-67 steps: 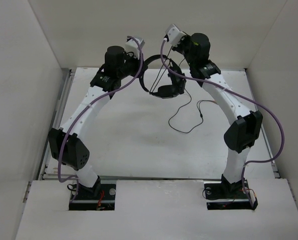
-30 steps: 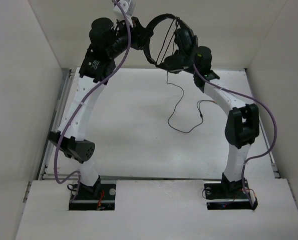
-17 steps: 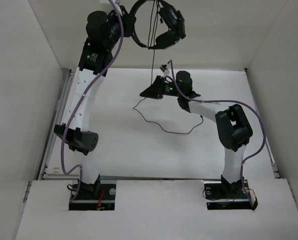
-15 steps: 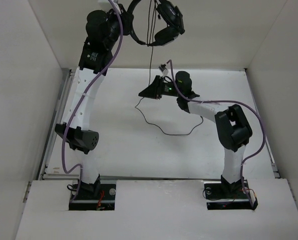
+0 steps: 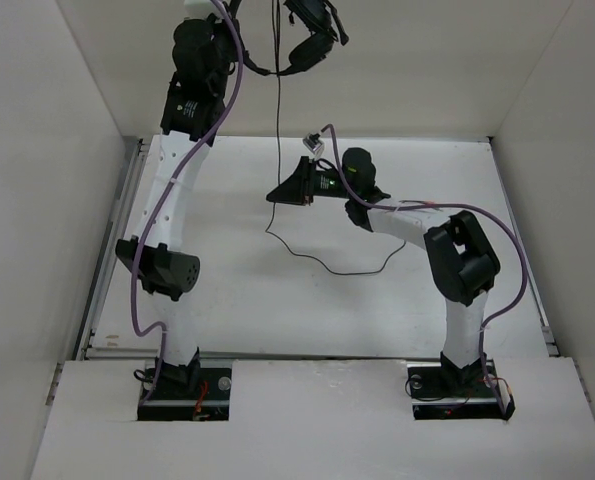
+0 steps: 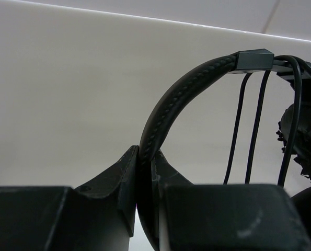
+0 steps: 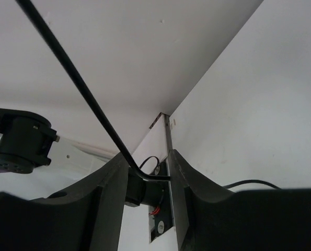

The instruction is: Wrap the headphones

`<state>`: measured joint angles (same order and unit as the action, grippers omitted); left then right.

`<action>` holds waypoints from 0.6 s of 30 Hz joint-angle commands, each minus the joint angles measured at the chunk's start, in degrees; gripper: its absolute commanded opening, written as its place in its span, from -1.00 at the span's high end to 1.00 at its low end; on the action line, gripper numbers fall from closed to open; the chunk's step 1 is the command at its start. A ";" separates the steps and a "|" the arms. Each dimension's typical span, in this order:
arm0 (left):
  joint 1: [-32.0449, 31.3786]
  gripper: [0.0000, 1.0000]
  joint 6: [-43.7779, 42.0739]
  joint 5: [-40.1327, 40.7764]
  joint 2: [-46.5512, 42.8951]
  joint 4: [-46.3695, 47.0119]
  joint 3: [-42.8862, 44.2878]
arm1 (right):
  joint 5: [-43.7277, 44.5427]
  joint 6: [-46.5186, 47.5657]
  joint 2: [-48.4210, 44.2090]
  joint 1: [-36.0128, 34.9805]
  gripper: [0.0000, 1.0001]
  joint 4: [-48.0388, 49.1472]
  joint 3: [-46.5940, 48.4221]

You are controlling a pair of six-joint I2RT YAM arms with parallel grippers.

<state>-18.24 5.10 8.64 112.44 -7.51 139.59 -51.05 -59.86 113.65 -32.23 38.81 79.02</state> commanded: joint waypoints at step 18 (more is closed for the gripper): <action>1.59 0.99 -7.56 16.31 2.60 14.45 3.06 | -7.93 2.19 -2.81 -4.29 0.76 3.04 2.10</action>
<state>-17.28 -1.06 20.25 116.25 -1.50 140.79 -56.80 -59.90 113.60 -35.68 40.53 79.02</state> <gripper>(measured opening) 0.100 0.154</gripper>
